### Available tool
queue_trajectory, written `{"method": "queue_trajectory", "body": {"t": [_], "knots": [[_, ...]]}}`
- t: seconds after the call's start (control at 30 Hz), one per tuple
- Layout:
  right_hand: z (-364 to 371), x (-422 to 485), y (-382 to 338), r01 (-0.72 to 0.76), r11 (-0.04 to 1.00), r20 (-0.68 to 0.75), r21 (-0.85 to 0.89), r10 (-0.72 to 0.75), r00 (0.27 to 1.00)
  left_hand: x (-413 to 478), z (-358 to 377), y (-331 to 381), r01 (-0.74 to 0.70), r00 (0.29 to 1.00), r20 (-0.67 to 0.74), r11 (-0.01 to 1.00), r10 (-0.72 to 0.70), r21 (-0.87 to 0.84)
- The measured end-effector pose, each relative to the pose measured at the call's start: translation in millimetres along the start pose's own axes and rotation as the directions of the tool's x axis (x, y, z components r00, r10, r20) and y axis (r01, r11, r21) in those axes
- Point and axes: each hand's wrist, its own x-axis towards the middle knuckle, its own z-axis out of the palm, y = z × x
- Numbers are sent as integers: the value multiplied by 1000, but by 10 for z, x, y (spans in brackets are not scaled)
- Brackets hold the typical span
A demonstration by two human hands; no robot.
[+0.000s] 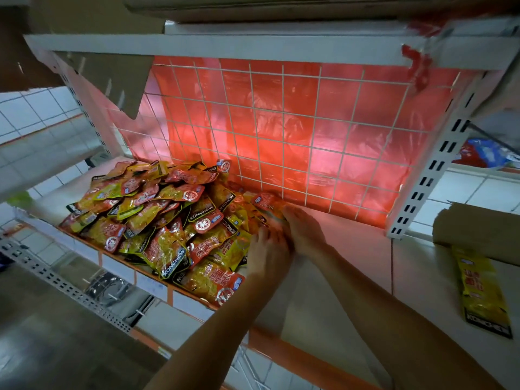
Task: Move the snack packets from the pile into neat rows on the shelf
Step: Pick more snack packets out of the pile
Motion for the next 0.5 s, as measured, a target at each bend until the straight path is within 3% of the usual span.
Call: {"method": "queue_trajectory", "body": {"t": [0.17,0.3,0.5], "knots": [[-88,-43,91,-100,987,12,-124,102,995,-5,-18,17,-59,996,-60,994,64,92],[-148,-150,196,-137,976,-1,-168,139,990,-34,-10,64,-83,992,-101,996,81,-17],[-278,-498,464,-278,958,-133,-72,267,955,-69,-110,223,-185,949,-288,968,131,-168]]}}
